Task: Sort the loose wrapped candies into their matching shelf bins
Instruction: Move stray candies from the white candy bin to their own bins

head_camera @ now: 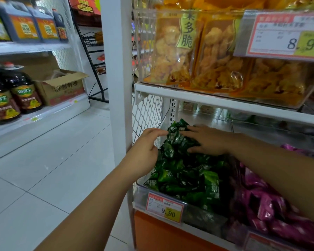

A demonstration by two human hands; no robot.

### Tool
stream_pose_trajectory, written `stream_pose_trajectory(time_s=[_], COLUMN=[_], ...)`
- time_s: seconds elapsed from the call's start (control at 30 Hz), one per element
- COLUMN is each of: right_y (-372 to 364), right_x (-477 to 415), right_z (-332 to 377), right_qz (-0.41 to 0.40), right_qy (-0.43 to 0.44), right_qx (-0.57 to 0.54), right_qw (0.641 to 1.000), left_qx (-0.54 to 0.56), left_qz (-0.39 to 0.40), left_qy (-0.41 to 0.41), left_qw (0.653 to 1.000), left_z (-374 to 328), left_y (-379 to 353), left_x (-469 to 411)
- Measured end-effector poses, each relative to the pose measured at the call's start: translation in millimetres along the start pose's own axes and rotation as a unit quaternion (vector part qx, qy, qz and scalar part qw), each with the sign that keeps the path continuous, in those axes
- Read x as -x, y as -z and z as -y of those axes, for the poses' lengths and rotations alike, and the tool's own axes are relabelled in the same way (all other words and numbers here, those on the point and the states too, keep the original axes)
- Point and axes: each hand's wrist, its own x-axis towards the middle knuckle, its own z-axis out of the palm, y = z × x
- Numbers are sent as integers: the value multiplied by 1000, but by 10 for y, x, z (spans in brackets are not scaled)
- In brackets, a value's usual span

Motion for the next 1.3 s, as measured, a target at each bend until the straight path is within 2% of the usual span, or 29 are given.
stream_pose_trajectory(time_s=[0.1, 0.2, 0.23, 0.3, 0.37, 0.43, 0.5, 0.6, 0.67, 0.7, 0.73, 0.77, 0.83, 0.87, 0.93, 1.0, 1.1, 1.2, 1.3], right_y=[-14, 42, 67, 73, 38, 6, 35, -70, -260, -355, -447, -544, -695, -758, -811, -828, -825, -804, -761], right_x=[-49, 69, 150, 343, 554, 751, 950, 1258, 1484, 1619, 1751, 1864, 2035, 2057, 2014, 1879, 1715, 1774, 2070], right_z=[-52, 47, 85, 143, 212, 288, 305, 113, -85, -165, -226, -272, -257, -247, -267, -366, -478, -501, -497], right_qz=[-17, -70, -82, -75, -5, 43, -2, -171, -274, -280, -238, -162, -20, 10, 12, -8, -27, -49, -114], right_qy=[-18, 19, 23, 7, 10, 41, 55, 35, -51, -122, -192, -237, -232, -212, -191, -193, -186, -151, -102], right_qx=[-60, -169, -175, -92, 20, 17, -65, -138, -157, -159, -155, -151, -143, -131, -108, -121, -147, -189, -215], right_qw=[998, 983, 981, 993, 1000, 998, 996, 975, 947, 939, 939, 946, 962, 968, 976, 974, 971, 969, 965], left_qx=[10, 14, 12, -8, -55, -123, -196, -189, -166, -168, -177, -191, -228, -255, -304, -313, -292, -234, -157], left_qz=[1, 0, -1, -1, -9, -22, -40, -46, -15, 19, 66, 124, 235, 271, 294, 282, 228, 114, -6], left_qy=[2, 1, -1, -10, -27, -34, -60, -113, -122, -113, -95, -71, -23, -11, -3, 2, 0, -30, -99], left_qw=[1000, 1000, 1000, 1000, 998, 992, 978, 974, 978, 979, 977, 971, 945, 928, 906, 907, 929, 965, 983], left_z=[11, 5, 2, -11, -21, -53, -122, -317, -468, -532, -586, -626, -670, -675, -685, -706, -716, -798, -1032], left_y=[-1, 0, 1, -1, -23, -48, -74, -162, -288, -379, -479, -581, -757, -821, -876, -873, -833, -779, -812], left_x=[-4, -3, 1, 16, 38, 68, 80, 86, 89, 86, 79, 69, 63, 66, 66, 67, 60, 115, 238])
